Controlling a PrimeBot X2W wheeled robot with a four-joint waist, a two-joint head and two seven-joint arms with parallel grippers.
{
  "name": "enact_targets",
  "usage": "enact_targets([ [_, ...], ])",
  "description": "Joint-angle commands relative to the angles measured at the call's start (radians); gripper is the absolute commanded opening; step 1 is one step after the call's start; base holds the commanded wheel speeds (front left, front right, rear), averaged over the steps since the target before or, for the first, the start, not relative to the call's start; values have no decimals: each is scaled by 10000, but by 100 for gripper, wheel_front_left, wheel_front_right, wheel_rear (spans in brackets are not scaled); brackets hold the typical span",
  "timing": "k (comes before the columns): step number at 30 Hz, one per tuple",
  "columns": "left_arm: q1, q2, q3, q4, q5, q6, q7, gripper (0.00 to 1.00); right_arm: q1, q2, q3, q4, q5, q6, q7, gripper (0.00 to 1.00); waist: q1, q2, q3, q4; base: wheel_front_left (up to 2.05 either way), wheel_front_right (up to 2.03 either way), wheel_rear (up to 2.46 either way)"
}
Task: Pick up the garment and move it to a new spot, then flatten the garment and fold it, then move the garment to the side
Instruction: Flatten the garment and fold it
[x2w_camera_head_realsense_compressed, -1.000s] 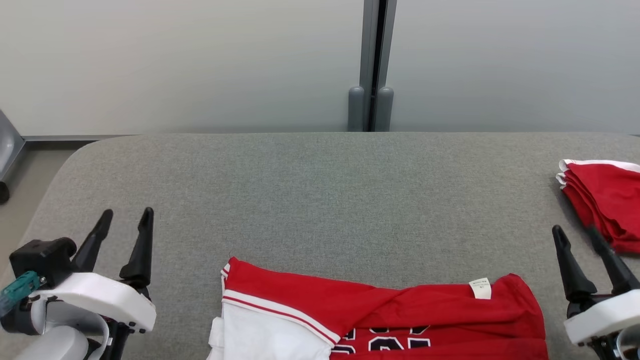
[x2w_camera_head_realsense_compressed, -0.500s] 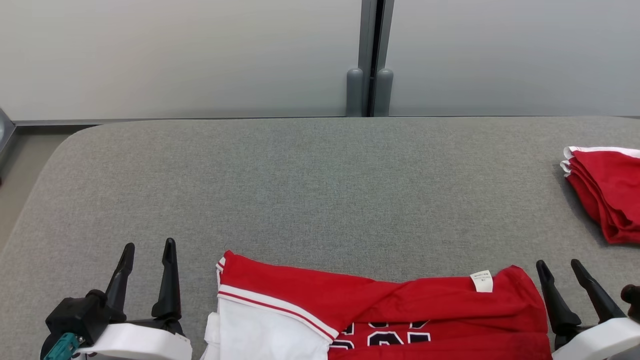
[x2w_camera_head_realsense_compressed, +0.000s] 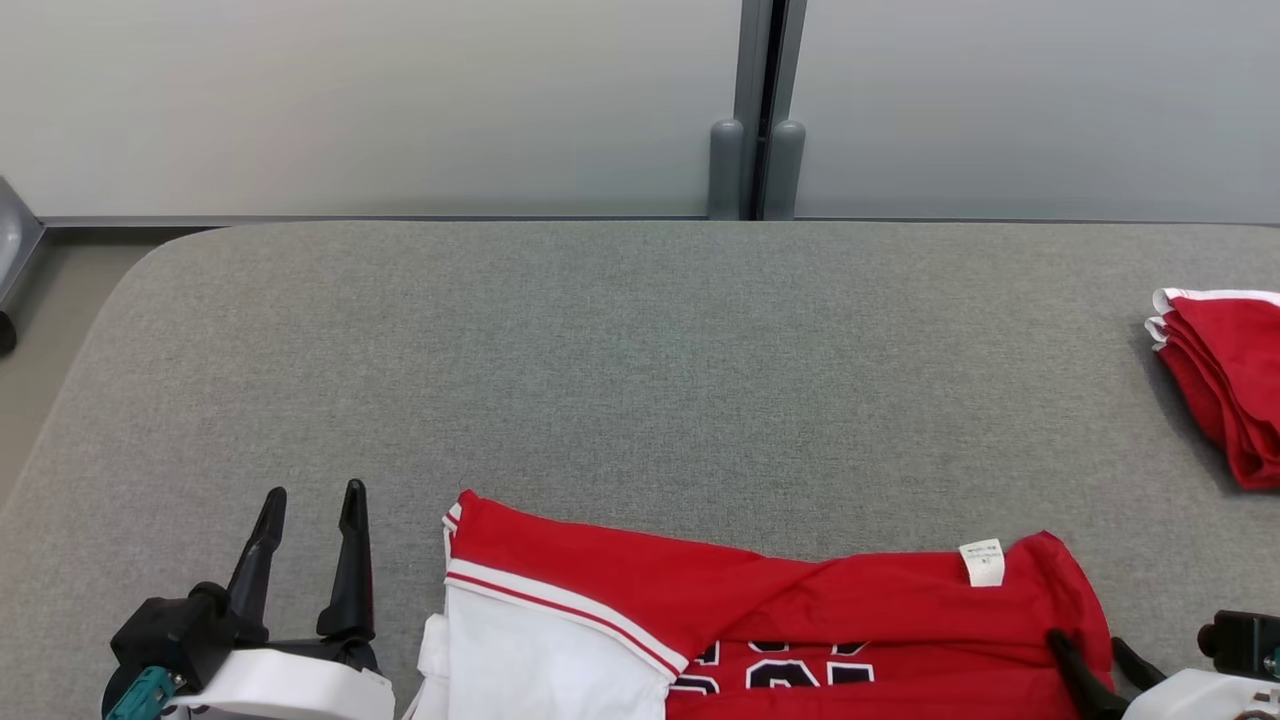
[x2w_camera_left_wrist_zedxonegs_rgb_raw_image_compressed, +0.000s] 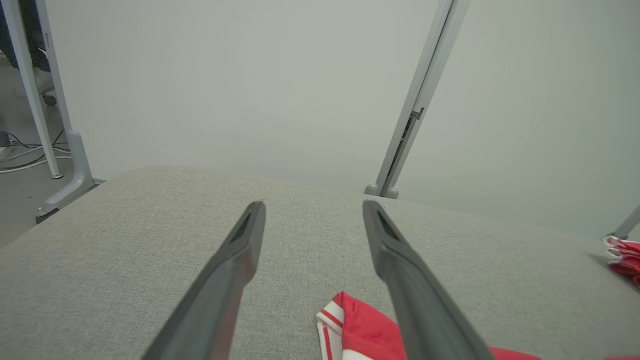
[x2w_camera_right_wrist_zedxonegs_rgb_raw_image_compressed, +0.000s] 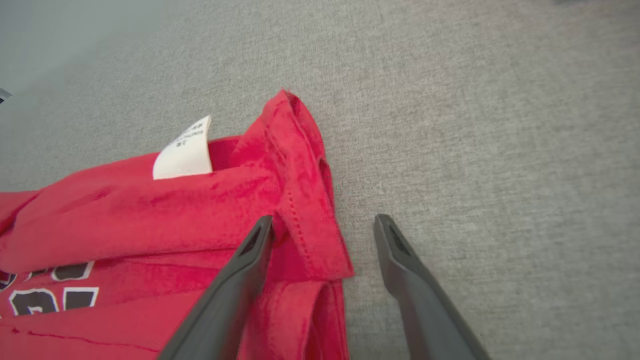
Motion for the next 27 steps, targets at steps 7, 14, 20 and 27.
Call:
enact_targets([
  [7,-126,-183,273,278,336,-291,-45,100,239,355,347,196,506,4,971,100,0,0,179,126,0,0,0],
  [14,-226,-346,342,489,494,-476,-45,100,290,473,967,-214,1057,34,1168,13,0,0,247,178,0,0,0],
  [20,-197,-408,425,610,554,-548,-45,100,28,178,821,-350,962,10,287,0,0,0,188,143,0,0,0],
  [27,-81,-454,465,692,606,-582,-45,100,-434,-23,823,-442,954,10,-860,0,0,0,43,-25,0,0,0],
])
